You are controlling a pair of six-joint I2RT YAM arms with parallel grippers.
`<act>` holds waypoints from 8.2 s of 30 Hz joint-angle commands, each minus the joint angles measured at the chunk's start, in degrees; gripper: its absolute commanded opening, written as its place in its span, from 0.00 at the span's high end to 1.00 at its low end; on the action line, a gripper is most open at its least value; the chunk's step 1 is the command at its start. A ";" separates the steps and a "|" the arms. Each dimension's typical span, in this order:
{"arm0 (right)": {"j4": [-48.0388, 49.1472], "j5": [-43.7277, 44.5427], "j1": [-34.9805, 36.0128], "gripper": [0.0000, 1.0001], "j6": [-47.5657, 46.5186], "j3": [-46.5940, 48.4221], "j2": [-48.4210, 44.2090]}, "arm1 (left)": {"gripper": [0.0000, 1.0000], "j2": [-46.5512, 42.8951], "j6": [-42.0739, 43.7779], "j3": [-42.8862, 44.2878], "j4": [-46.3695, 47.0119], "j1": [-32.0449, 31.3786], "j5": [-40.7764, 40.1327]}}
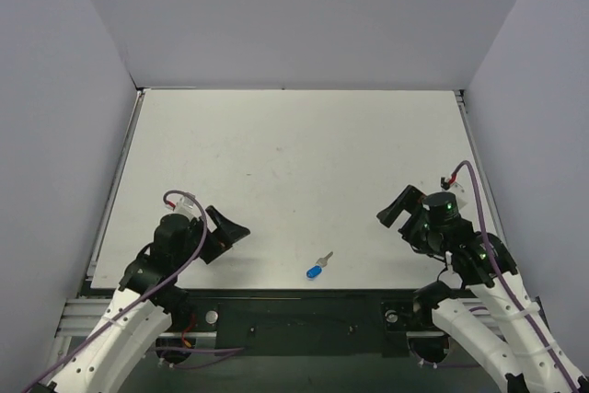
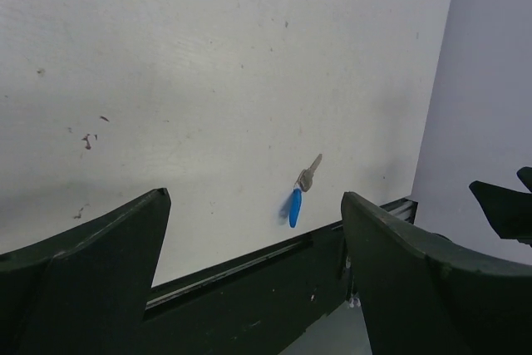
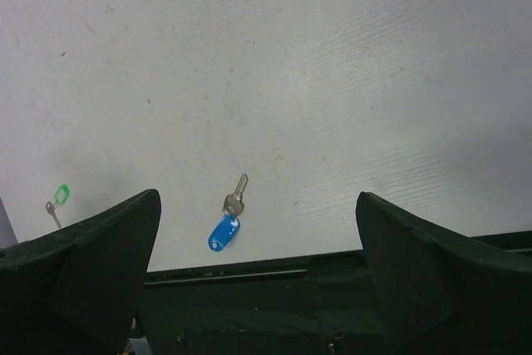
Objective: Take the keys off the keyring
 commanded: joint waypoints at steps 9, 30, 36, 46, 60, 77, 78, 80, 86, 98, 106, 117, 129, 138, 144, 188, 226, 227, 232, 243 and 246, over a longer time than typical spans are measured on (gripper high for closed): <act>5.00 -3.49 1.28 0.04 5.01 -4.79 -10.59 | 0.19 5.32 -16.90 -7.05 15.96 -26.29 -20.27; 1.13 3.10 1.37 0.05 4.75 -2.50 -12.09 | 0.25 37.32 -34.31 -0.89 32.22 -56.92 -45.07; 1.66 3.10 1.37 0.05 4.13 -1.71 -10.50 | 0.29 45.58 -34.58 -0.11 40.57 -57.10 -42.09; 1.13 3.37 1.37 0.05 3.52 -0.30 -10.24 | 0.35 54.38 -35.54 4.38 42.24 -58.33 -39.98; 1.04 3.37 1.37 0.06 4.13 -0.92 -9.80 | 0.44 57.53 -34.84 5.25 44.27 -58.42 -39.54; 1.74 2.67 1.37 0.06 3.78 -1.18 -8.74 | 0.94 58.95 -30.89 5.96 46.47 -57.72 -39.71; 1.83 2.23 1.37 0.06 3.61 -1.10 -8.66 | 1.00 58.16 -30.54 6.05 45.86 -57.54 -39.80; 2.18 0.74 1.37 0.06 2.99 -1.10 -8.31 | 1.00 56.32 -29.49 6.14 44.01 -57.10 -39.45; 3.76 -7.34 1.46 0.08 0.00 1.36 -5.06 | 1.00 46.65 -18.69 10.17 34.44 -55.08 -35.86; 33.96 -26.42 4.97 0.09 12.02 2.15 -3.30 | 1.00 30.48 11.21 35.20 3.59 -52.00 -29.00; 53.67 -25.64 15.77 0.11 18.72 8.39 3.63 | 1.00 23.35 23.16 47.51 2.26 -51.91 -16.36; 70.45 -23.88 31.51 0.15 17.58 21.04 17.08 | 1.00 23.53 28.88 67.12 -2.58 -51.91 -10.27; 85.50 -24.84 41.88 0.15 18.37 30.10 27.73 | 1.00 20.63 29.23 70.47 2.34 -51.91 -10.97; 88.23 -24.49 45.32 0.16 18.37 32.22 31.68 | 1.00 22.56 30.72 73.37 4.89 -51.91 -11.85; 88.76 -23.79 45.58 0.18 18.28 30.20 30.72 | 1.00 23.26 31.87 75.22 4.10 -51.91 -14.57; 97.28 -23.18 45.23 0.23 24.61 29.50 34.06 | 1.00 21.24 37.93 69.42 15.18 -51.91 -11.24; 97.11 -22.21 45.41 0.36 25.23 28.44 32.74 | 1.00 16.76 42.33 64.76 12.63 -51.91 -19.32; 96.58 -22.12 45.49 0.39 25.05 28.44 32.74 | 1.00 16.76 42.33 64.67 12.63 -51.91 -19.50; 96.05 -21.77 45.67 0.48 24.61 28.17 32.83 | 1.00 16.23 42.07 64.14 12.28 -51.91 -20.02; 94.12 -20.98 45.58 0.69 23.82 27.73 32.92 | 1.00 15.27 41.80 63.53 12.45 -51.91 -20.20; 93.68 -21.07 45.67 0.74 23.82 27.65 32.92 | 1.00 15.00 41.71 63.53 12.45 -51.91 -20.20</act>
